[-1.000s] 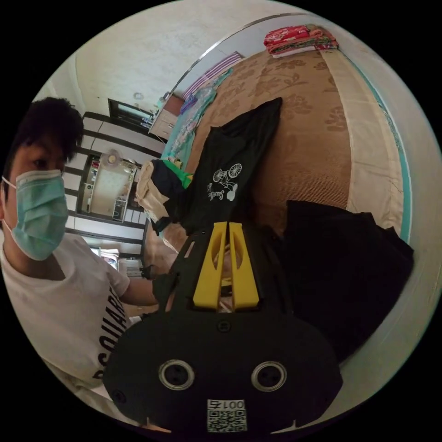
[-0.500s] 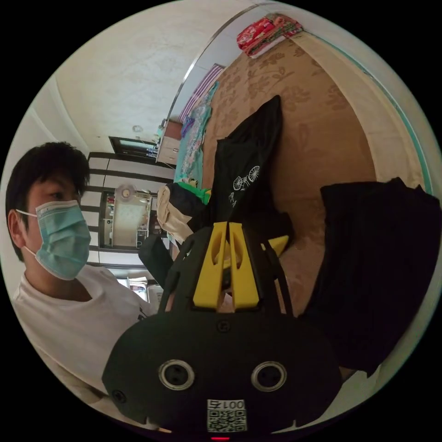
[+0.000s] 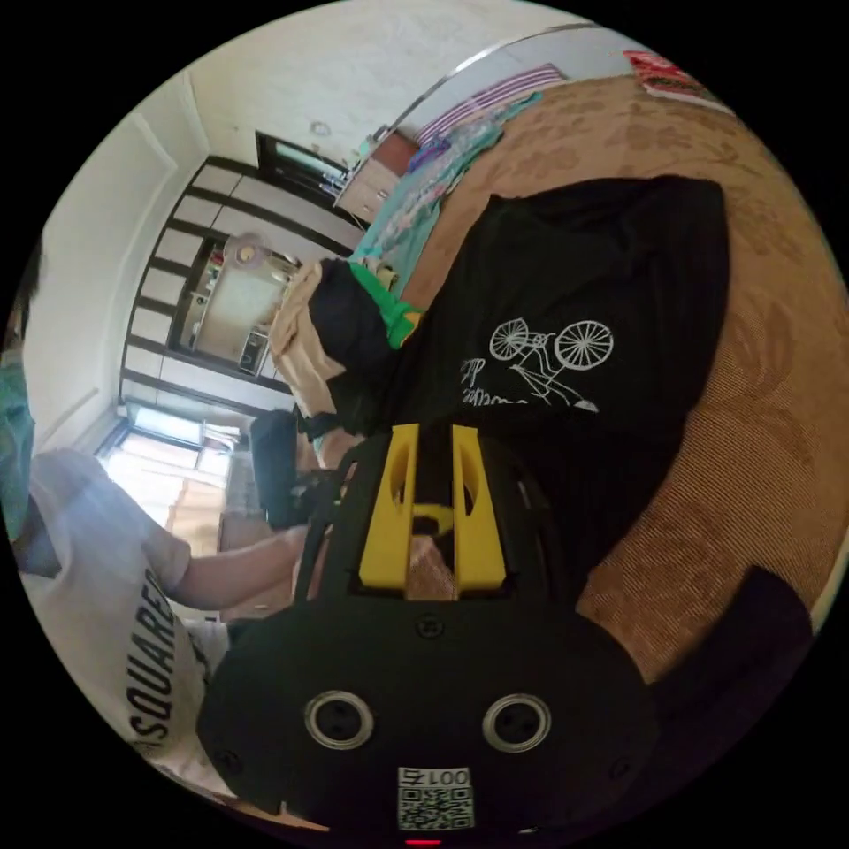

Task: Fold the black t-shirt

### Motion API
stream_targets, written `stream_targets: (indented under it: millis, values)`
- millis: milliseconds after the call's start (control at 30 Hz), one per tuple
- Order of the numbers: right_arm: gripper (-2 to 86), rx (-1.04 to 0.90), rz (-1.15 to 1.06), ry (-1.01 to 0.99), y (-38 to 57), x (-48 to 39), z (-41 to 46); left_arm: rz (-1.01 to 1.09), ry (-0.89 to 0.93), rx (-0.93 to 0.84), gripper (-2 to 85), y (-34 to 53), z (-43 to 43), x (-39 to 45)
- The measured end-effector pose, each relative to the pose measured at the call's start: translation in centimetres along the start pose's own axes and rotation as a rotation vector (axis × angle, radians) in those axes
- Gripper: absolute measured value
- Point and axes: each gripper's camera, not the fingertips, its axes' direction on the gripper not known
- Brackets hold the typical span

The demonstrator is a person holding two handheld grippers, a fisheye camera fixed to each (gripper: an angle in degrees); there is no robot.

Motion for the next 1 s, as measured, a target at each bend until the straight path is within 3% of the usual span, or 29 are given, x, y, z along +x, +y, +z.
stream_targets:
  millis: [33, 100, 200, 400, 533, 633, 733, 833, 1000]
  values:
    - [6.2, 0.003, -0.021, 0.06, 0.4, -0.9, 0.2, -0.013, -0.021, -0.023, -0.8, -0.6, -0.7, -0.9]
    - [7.0, -0.01, -0.102, 0.405, 2.8, -4.8, 0.7, 0.005, -0.046, -0.023, -0.1, -1.5, -2.2, -1.2]
    - [8.3, -0.063, -0.158, 0.725, 6.3, -8.4, 2.8, 0.123, -0.105, -0.026, 3.0, -4.2, -4.6, 0.1]
    - [11.9, -0.181, -0.175, 0.735, 10.0, -13.1, 10.4, 0.557, -0.121, -0.114, 12.3, -13.9, -6.6, 5.6]
    - [11.8, -0.154, -0.162, 0.729, 10.4, -15.8, 14.2, 0.77, -0.175, -0.254, 14.8, -20.9, -6.3, 8.6]
    - [10.8, -0.139, -0.161, 0.742, 10.2, -18.2, 16.7, 0.844, -0.181, -0.374, 14.8, -25.0, -6.1, 10.1]
    - [7.6, -0.144, -0.144, 0.763, 10.4, -20.1, 18.8, 0.902, -0.155, -0.37, 14.2, -28.0, -8.9, 12.2]
    - [3.7, -0.133, -0.152, 0.726, 10.9, -22.0, 20.4, 0.877, -0.148, -0.344, 13.6, -31.0, -11.4, 13.4]
    - [2.0, -0.119, -0.202, 0.809, 12.6, -26.4, 23.6, 0.852, -0.155, -0.476, 11.9, -35.9, -9.5, 14.3]
